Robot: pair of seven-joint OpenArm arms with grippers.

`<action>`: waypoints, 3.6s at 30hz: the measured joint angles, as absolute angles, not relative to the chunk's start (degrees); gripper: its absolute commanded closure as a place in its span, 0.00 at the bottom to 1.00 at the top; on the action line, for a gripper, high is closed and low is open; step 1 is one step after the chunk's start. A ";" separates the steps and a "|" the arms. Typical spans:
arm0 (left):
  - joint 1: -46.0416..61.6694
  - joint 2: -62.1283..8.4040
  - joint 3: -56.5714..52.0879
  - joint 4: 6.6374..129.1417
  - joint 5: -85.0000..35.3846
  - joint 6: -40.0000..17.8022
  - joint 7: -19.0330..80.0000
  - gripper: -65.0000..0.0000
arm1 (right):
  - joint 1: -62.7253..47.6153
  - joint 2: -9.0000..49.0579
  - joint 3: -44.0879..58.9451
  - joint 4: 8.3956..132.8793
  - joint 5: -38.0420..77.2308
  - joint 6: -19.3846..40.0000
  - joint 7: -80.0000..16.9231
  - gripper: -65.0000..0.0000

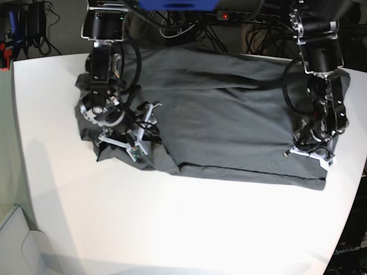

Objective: Layout the t-shirt on the table in an organized manner, then fold the t-shirt properly
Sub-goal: 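Pinch the shirt edge with the right gripper and pull it outward, then move the left gripper inward onto the shirt body and pinch fabric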

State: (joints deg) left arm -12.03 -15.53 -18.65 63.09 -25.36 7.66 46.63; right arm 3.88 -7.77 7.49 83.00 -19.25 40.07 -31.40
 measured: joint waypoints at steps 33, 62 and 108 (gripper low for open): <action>-11.05 -15.88 -18.63 63.70 -25.41 7.25 45.91 1.00 | 32.27 -2.48 7.70 58.43 -19.07 40.14 -25.06 0.93; -10.11 -16.05 -18.63 64.01 -25.21 7.09 44.88 1.00 | 13.58 -3.51 0.49 69.21 -19.25 40.32 -17.47 0.96; -12.34 -15.18 -18.33 72.25 -23.16 8.84 54.50 1.00 | 2.96 -8.36 -0.32 81.76 -19.31 39.88 -16.34 0.96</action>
